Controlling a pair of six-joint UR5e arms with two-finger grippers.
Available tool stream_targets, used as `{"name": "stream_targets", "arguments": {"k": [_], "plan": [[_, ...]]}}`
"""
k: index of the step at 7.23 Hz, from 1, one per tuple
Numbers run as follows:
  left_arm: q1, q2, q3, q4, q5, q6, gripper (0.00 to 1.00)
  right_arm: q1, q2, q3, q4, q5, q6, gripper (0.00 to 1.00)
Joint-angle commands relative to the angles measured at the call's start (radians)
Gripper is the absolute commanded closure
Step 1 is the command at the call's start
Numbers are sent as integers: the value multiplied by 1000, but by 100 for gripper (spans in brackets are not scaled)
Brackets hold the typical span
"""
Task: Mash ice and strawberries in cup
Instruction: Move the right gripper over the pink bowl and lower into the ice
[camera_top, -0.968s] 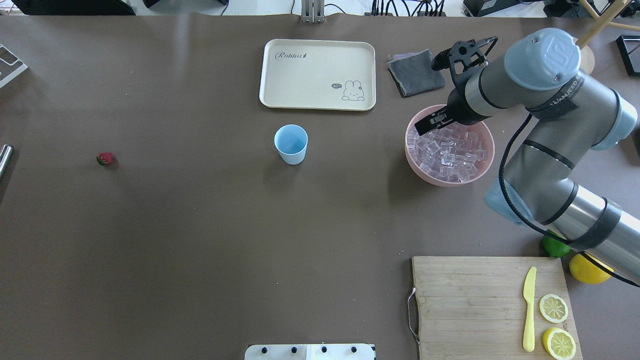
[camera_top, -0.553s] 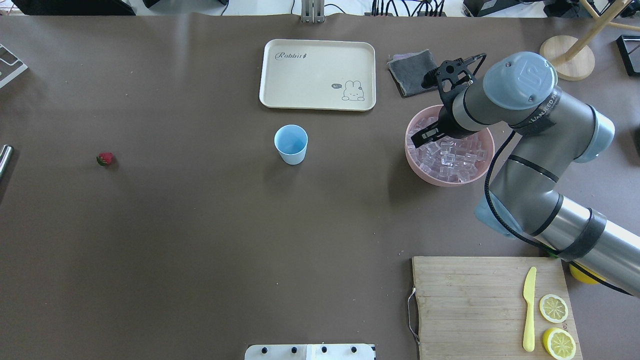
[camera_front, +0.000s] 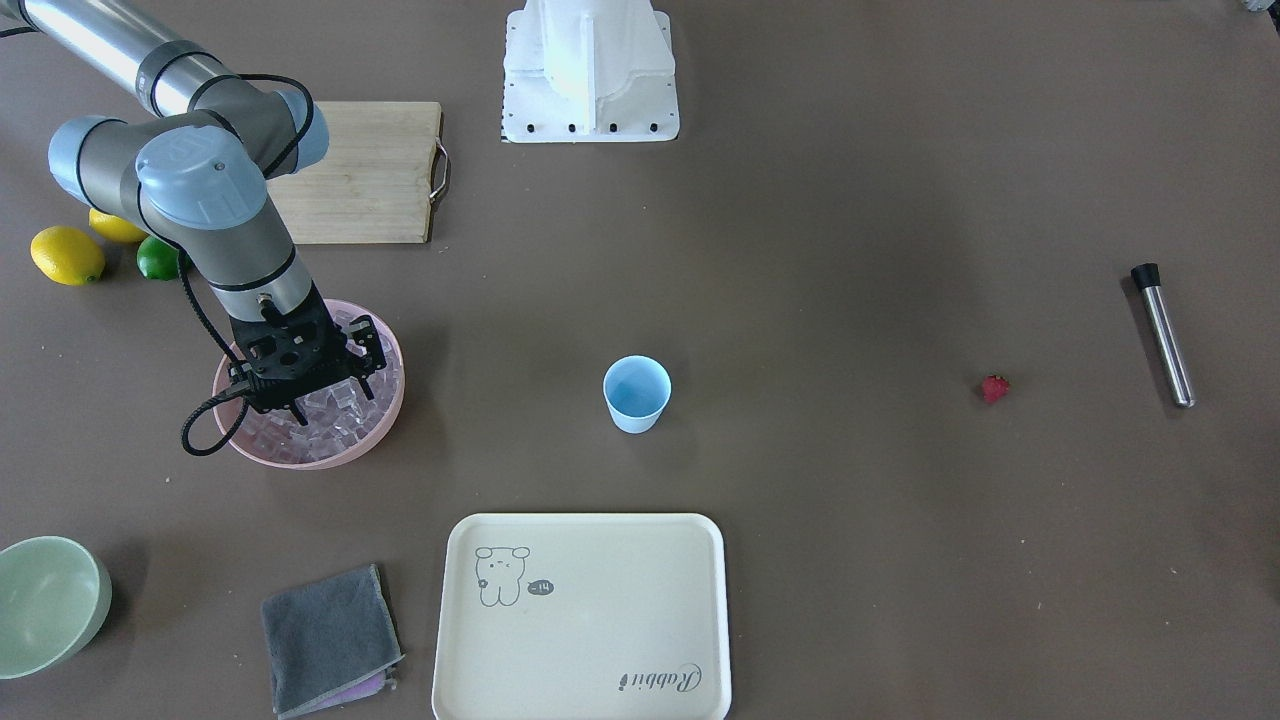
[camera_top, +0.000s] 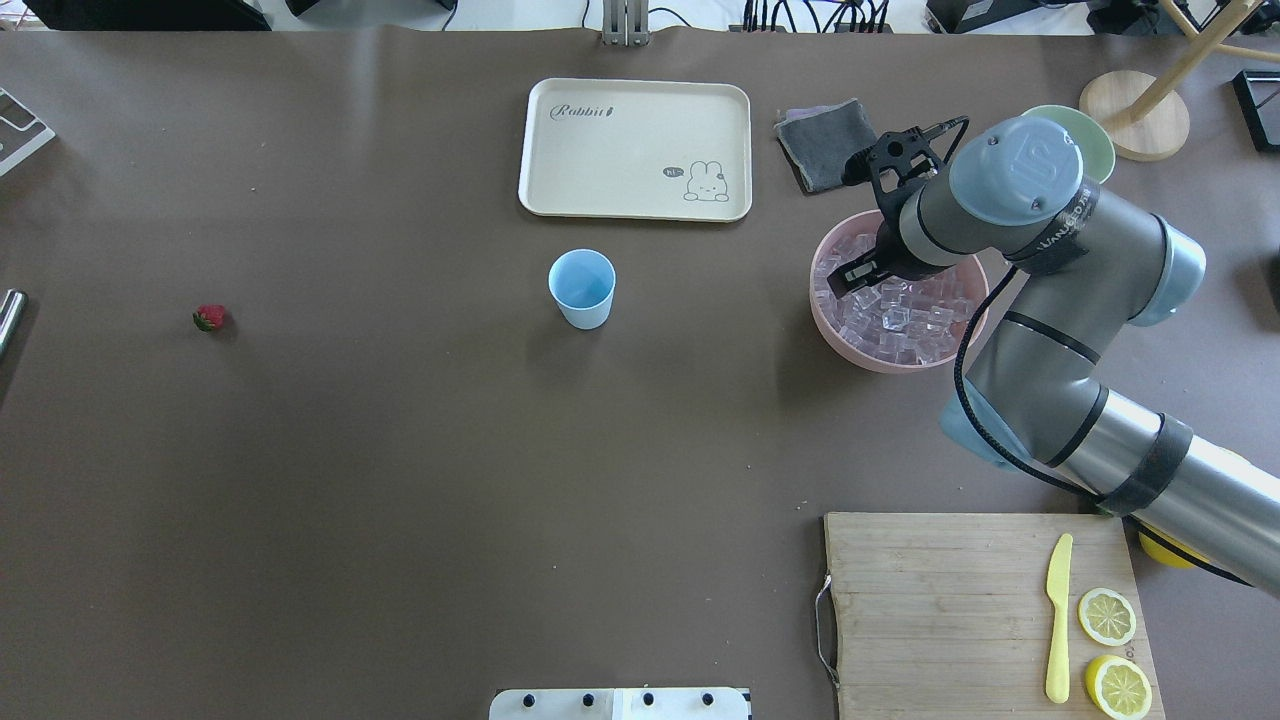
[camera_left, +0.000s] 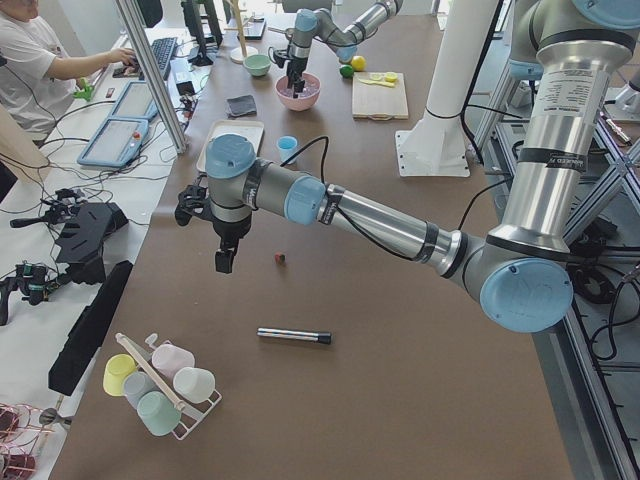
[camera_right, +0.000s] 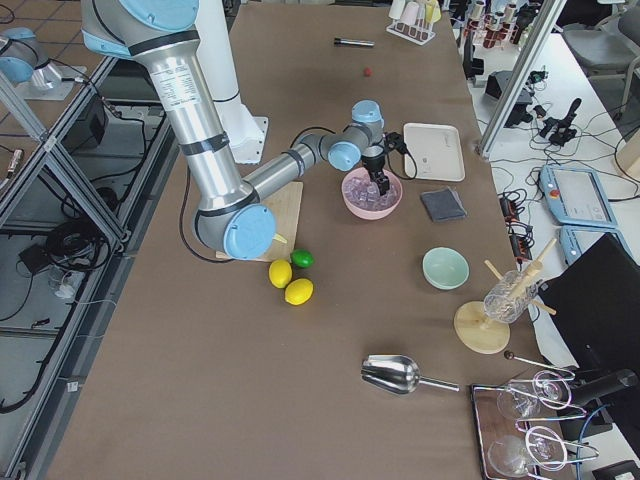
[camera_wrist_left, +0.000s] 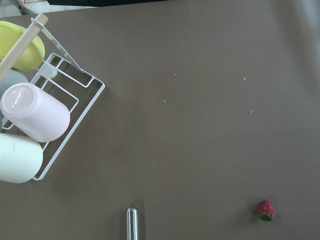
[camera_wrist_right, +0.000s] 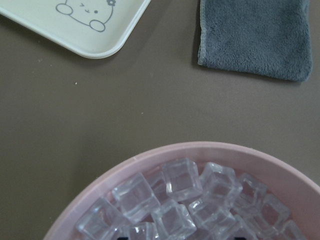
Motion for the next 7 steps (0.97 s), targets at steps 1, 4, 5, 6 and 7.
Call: {"name": "stream_targets", "arguments": {"k": [1,4,5,6,7], "plan": [[0,-2,2,-3,0,-1,2,-4,3,-1,0,-1,2,24],[3,-5,5,-2,0,-2,2,-12,3,-4,0,-4,2,29],[9,-5,5,-2,0,-2,2,-14,3,-3,0,-4,2,34],[11,-4,3,0,0,-2,2,-15,3,-3,0,-6,2,38],[12,-2,3,-2,0,-1,2,-17,1,-1,0,-4,2,46]]}}
